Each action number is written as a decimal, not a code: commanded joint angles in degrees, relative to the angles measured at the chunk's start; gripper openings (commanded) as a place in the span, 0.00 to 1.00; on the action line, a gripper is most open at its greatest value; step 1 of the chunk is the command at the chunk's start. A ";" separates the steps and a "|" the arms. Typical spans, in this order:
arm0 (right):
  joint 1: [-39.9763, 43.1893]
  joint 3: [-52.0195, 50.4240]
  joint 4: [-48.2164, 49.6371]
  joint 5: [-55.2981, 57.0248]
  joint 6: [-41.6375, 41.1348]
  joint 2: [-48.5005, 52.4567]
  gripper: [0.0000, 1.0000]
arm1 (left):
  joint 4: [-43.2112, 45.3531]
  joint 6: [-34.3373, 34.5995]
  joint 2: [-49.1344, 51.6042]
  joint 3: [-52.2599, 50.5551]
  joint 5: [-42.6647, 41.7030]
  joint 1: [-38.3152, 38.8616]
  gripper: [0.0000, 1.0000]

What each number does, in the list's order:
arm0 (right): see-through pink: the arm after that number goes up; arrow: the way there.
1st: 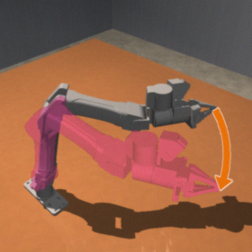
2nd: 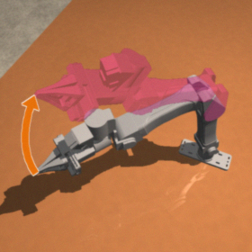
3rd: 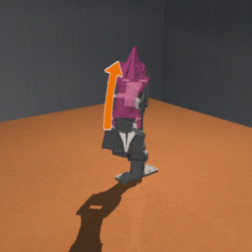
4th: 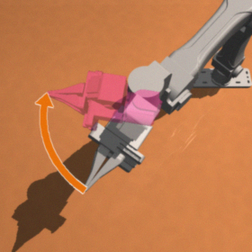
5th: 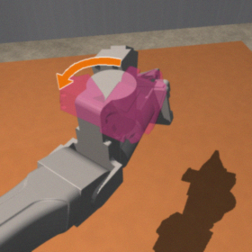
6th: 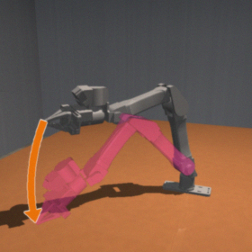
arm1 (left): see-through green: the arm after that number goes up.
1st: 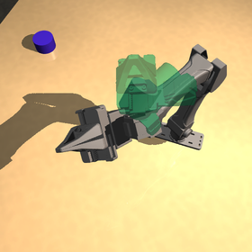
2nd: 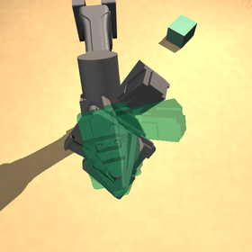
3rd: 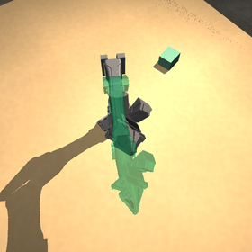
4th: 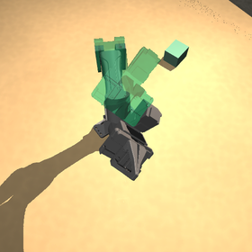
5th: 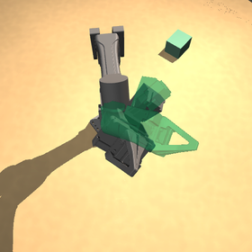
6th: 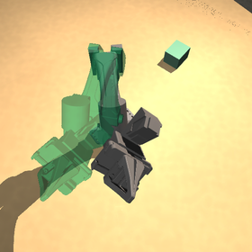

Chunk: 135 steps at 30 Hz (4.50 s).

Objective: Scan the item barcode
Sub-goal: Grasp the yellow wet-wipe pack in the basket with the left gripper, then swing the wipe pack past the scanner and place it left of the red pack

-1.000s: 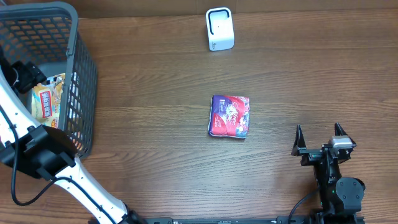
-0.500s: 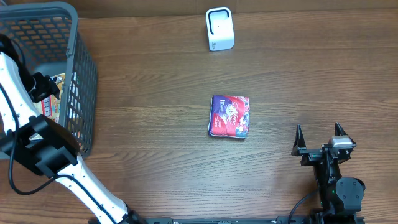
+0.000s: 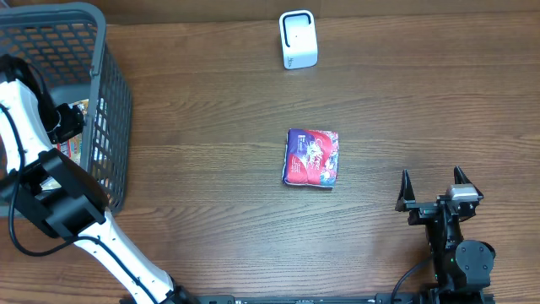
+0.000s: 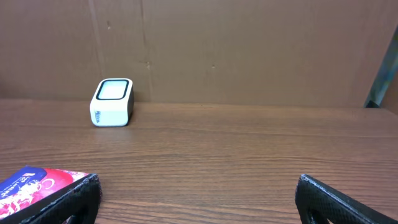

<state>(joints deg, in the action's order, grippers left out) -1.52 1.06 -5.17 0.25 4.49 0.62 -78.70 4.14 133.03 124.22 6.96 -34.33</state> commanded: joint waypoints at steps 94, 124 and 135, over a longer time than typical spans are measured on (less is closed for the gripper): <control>0.15 -0.59 0.33 0.11 0.04 -0.46 1.00 | 7.15 5.31 5.35 -5.14 14.64 1.88 0.86; 0.15 -0.59 0.33 0.11 0.04 -0.46 1.00 | 3.76 7.61 -17.59 9.35 1.88 4.90 0.04; 0.15 -0.59 0.33 0.11 0.04 -0.46 1.00 | 3.76 2.05 -35.76 9.35 -14.75 16.81 0.04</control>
<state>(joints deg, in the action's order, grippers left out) -1.52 1.06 -5.15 0.27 4.51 0.62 -74.52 8.82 100.01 133.19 1.89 -23.05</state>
